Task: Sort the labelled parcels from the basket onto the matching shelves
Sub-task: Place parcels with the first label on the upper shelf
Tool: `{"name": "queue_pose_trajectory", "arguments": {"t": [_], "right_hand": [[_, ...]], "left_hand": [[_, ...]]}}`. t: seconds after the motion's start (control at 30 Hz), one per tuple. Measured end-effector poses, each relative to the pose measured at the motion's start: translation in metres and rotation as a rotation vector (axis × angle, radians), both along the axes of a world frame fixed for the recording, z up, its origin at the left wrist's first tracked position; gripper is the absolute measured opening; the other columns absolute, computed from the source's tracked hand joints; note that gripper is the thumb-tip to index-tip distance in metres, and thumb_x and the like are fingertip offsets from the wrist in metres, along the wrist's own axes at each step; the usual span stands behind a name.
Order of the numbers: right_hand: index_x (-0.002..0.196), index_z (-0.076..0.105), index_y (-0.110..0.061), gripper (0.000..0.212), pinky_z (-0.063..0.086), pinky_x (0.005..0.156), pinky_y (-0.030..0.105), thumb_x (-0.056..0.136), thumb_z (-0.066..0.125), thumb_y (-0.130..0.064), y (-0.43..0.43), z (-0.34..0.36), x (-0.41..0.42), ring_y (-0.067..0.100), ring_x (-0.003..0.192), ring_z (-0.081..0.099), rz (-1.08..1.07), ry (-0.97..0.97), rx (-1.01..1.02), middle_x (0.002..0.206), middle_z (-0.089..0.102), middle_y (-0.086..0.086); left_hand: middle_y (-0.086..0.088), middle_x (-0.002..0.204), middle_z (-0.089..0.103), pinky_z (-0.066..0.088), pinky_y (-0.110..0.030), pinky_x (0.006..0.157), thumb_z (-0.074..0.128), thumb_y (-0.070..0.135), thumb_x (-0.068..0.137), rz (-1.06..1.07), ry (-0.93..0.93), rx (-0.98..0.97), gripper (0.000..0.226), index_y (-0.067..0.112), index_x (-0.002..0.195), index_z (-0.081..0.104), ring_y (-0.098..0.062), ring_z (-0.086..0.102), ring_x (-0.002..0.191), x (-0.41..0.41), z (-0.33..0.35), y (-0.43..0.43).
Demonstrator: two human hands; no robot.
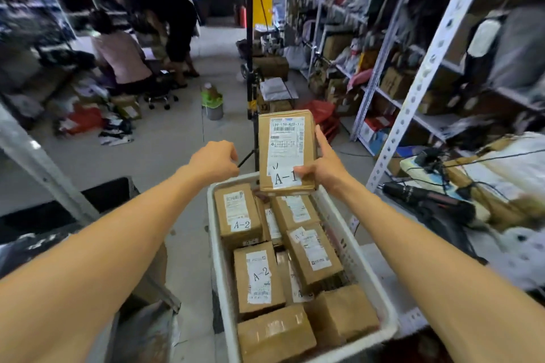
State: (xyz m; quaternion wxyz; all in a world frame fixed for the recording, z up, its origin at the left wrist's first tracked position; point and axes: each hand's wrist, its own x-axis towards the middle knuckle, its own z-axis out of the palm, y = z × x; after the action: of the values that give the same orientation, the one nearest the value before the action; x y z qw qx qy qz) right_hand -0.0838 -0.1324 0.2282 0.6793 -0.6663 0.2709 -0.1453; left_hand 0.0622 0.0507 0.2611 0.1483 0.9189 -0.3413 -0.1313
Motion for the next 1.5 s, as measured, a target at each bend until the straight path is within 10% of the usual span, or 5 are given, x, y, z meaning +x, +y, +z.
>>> {"name": "queue_pose_trajectory", "arguments": {"t": [0.53, 1.5], "right_hand": [[0.153, 0.012, -0.035, 0.109, 0.046, 0.101, 0.043, 0.074, 0.064, 0.017, 0.085, 0.073, -0.133, 0.019, 0.114, 0.056, -0.125, -0.043, -0.154, 0.127, 0.054, -0.004], [0.151, 0.016, -0.035, 0.104, 0.056, 0.088, 0.042, 0.074, 0.062, 0.019, 0.167, 0.074, -0.628, 0.026, 0.111, 0.060, -1.017, -0.057, -0.252, 0.122, 0.060, 0.011]], "left_hand": [[-0.009, 0.102, 0.066, 0.055, -0.041, 0.082, 0.063, 0.020, 0.080, -0.183, -0.050, -0.133, 0.025, 0.012, 0.103, 0.062, -0.026, 0.063, 0.090, -0.089, 0.047, 0.024], [-0.010, 0.109, 0.066, 0.051, -0.034, 0.082, 0.068, 0.024, 0.080, -1.155, -0.107, -0.149, 0.031, 0.012, 0.109, 0.065, -0.030, 0.062, 0.101, -0.569, 0.067, -0.069]]}}
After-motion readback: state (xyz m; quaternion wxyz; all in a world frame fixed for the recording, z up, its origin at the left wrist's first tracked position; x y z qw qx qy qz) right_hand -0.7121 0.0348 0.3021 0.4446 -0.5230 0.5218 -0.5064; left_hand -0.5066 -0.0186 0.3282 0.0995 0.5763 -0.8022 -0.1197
